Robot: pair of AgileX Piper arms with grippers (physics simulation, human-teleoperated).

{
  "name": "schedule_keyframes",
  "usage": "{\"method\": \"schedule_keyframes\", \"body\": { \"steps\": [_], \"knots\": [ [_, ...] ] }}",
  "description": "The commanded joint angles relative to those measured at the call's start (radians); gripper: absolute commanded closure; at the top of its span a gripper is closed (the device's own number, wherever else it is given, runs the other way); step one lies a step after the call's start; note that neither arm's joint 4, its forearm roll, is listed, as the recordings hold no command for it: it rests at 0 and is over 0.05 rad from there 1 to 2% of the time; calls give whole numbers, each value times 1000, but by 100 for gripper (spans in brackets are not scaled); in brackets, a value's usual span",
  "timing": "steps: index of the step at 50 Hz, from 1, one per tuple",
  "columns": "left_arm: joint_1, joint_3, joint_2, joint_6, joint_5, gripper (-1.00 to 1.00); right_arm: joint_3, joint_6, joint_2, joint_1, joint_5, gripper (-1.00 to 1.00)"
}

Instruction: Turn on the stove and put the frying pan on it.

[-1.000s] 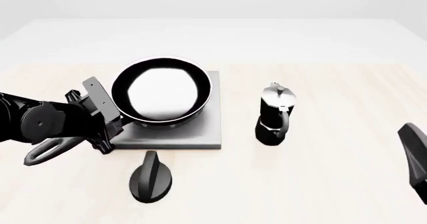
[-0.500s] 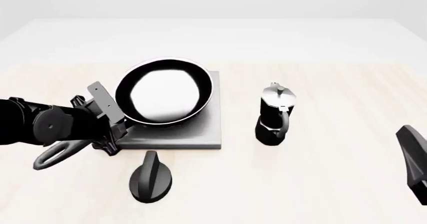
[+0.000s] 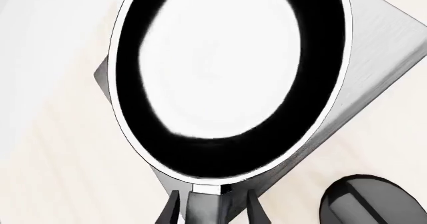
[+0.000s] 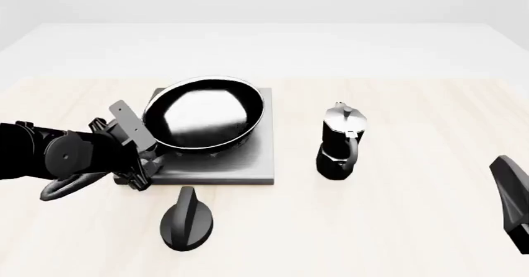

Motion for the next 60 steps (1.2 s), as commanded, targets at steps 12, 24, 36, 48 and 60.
{"method": "schedule_keyframes", "body": {
  "steps": [12,24,36,48,60],
  "knots": [
    [-14,-19,-20,-4,17,-100,-3,-1,0,1,2,-100],
    [-19,-18,-48,-3,36,-100,-7,-1,0,-1,3,-100],
    [-27,-22,-133,-10,101,-100,-28,-1,0,3,17,-100],
    [-38,-15,-246,-15,175,-100,-47,-5,0,9,26,-100],
    [-80,-40,-405,-70,287,-100,-61,-10,0,18,35,-100]
  ]
}}
